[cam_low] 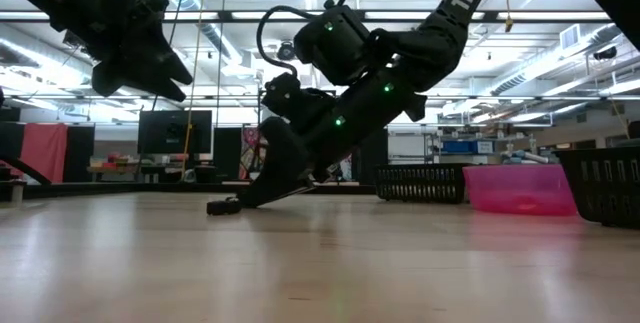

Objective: Sort Halloween decoration
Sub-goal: Put the black skeleton toy into the bottom black basket

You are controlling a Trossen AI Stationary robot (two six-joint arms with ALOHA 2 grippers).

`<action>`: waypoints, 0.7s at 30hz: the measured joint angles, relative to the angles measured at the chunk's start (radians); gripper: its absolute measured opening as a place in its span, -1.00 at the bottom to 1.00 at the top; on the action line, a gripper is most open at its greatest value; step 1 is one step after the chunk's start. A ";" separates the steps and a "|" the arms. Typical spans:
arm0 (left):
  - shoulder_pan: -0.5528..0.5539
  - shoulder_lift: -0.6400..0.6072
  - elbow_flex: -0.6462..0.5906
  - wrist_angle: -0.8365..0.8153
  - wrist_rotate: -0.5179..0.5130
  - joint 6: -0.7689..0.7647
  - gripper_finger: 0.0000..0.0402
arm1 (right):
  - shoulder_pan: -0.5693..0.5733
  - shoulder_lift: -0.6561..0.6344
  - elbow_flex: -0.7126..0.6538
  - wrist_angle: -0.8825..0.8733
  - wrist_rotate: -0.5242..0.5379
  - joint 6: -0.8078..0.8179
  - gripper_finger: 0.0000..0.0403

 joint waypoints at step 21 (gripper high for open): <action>0.000 0.000 -0.001 -0.012 0.019 0.013 -0.23 | -0.004 -0.255 -0.004 -0.423 -0.221 -0.011 -0.82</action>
